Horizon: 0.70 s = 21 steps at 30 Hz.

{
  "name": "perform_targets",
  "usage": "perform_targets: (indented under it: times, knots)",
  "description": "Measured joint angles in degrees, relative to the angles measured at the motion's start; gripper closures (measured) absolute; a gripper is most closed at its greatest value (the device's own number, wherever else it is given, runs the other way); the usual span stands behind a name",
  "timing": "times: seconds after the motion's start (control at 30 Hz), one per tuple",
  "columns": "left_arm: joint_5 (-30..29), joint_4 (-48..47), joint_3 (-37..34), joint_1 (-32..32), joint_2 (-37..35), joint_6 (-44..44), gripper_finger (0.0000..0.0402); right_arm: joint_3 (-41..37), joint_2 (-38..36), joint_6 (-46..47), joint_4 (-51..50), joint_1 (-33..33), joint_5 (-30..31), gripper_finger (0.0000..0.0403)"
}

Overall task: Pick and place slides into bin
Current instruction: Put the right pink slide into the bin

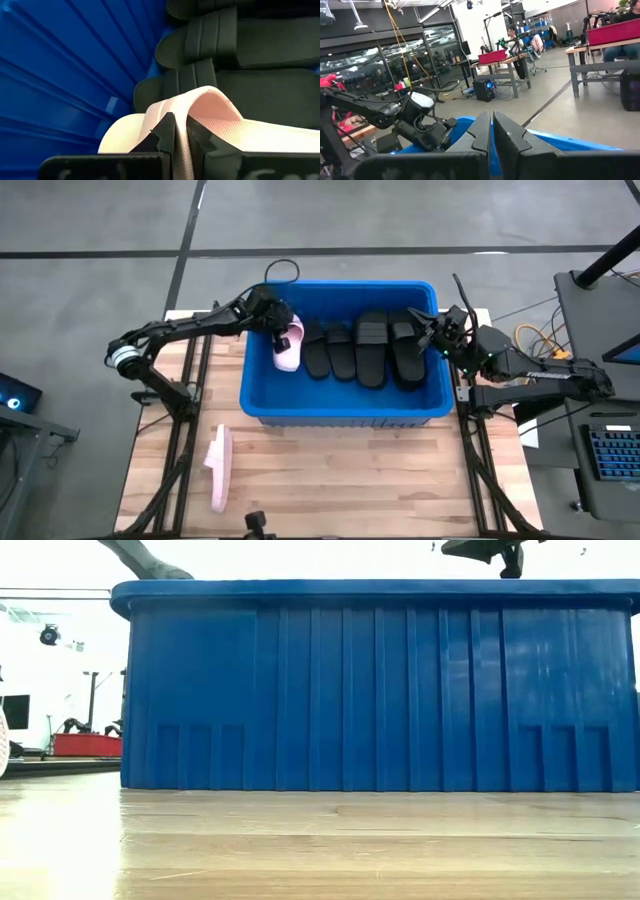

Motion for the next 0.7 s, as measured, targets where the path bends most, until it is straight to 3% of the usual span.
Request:
perform_targets:
  times: [0.43, 0.7]
  knots:
    - [-5.54, 4.54, -8.17, 0.11, 0.31, -1.42, 0.0400, 0.00, -0.02, -1.47, 0.01, 0.00, -0.09, 0.0390]
    - [-7.32, 3.18, -5.65, -0.86, -2.07, 1.24, 0.0400, 0.00, -0.04, -1.59, 0.01, 0.00, -0.11, 0.0390]
